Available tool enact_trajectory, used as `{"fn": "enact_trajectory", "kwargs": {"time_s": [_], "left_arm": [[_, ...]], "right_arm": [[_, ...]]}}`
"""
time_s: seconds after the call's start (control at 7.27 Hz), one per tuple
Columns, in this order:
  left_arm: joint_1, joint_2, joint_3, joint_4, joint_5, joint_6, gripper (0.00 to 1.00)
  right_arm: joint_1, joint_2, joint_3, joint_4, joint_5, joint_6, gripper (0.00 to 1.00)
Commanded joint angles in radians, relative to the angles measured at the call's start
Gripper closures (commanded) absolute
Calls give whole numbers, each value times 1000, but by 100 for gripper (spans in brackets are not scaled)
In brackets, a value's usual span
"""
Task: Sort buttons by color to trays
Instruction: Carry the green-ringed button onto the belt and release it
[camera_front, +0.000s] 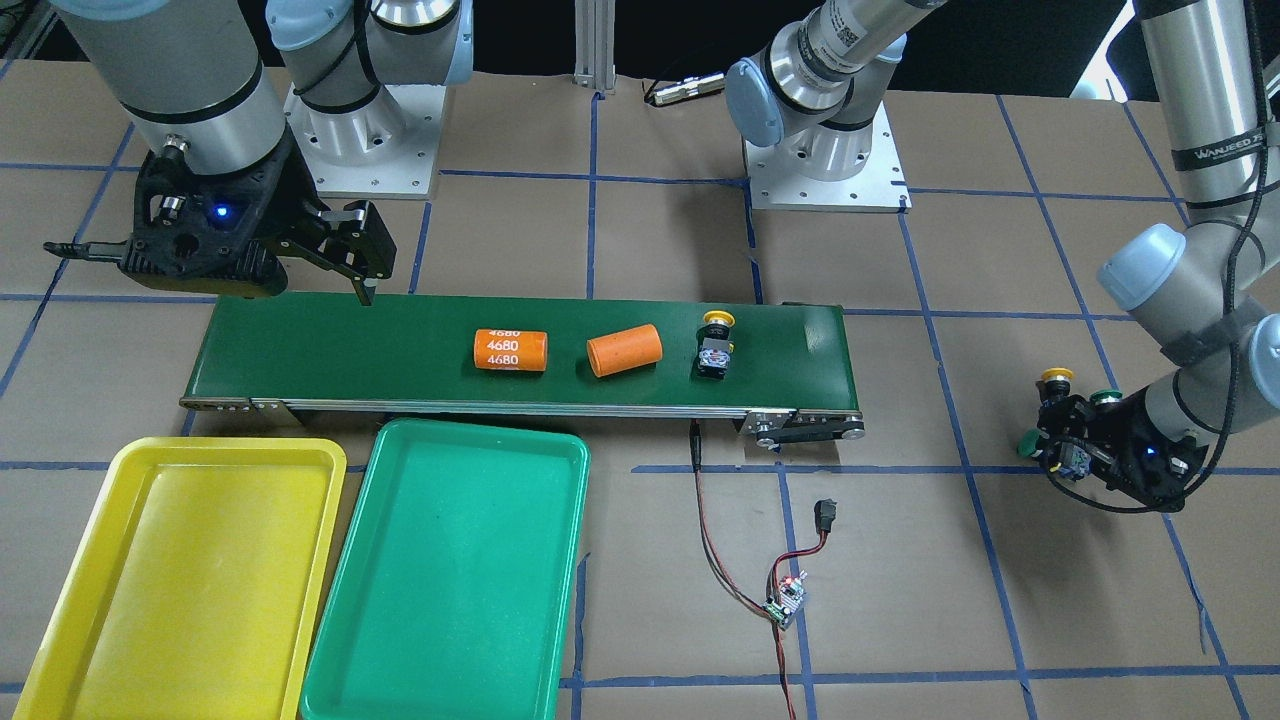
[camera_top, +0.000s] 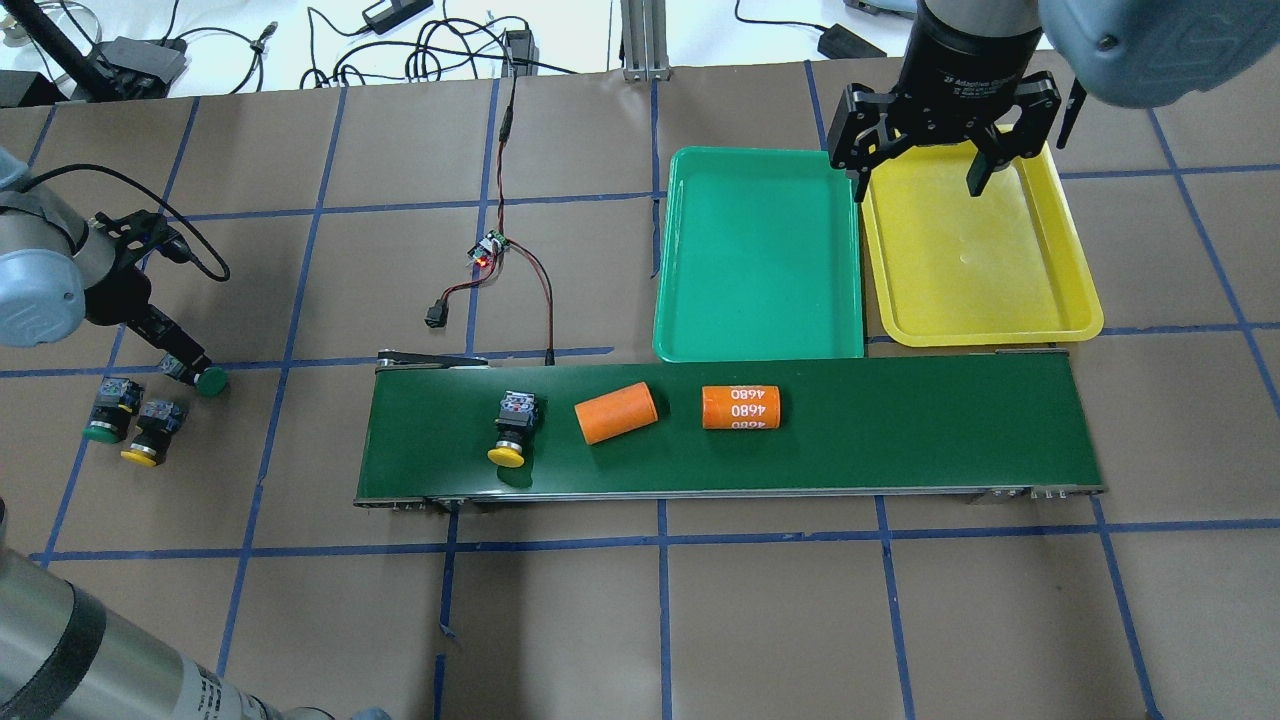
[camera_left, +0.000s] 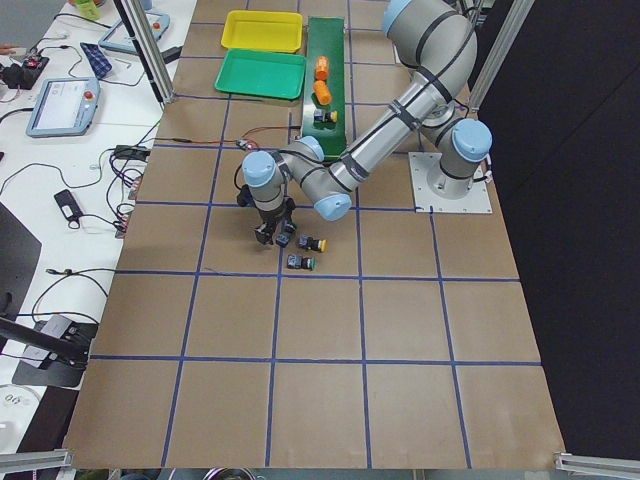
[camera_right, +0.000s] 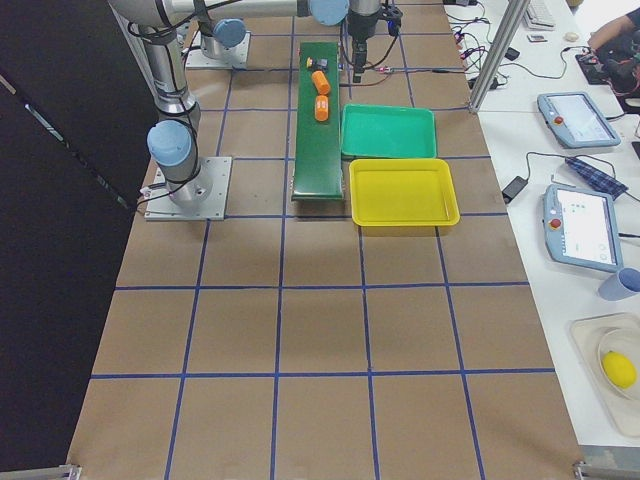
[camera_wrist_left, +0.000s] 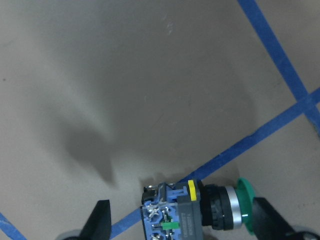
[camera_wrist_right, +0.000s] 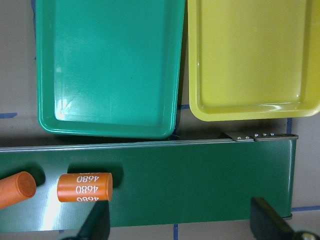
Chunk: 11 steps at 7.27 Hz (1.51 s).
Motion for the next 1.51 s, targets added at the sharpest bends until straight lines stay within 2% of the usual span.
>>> {"fn": "enact_trajectory", "kwargs": {"time_s": [0.0,0.83,0.96,1.1,1.38], "left_arm": [[24,-5,-6,-4,-11,-4,0],[49,-28,46,-85,-69,-29,0],[49,-29,106,-207,-89,-29,0],[49,-33,103,-246,-103,-32,0],[49,-42,83,-248,-109,-50,0]], "right_arm": [[0,0,0,0,0,0,0],[0,0,0,0,0,0,0],[0,0,0,0,0,0,0],[0,0,0,0,0,0,0],[0,0,0,0,0,0,0]]}}
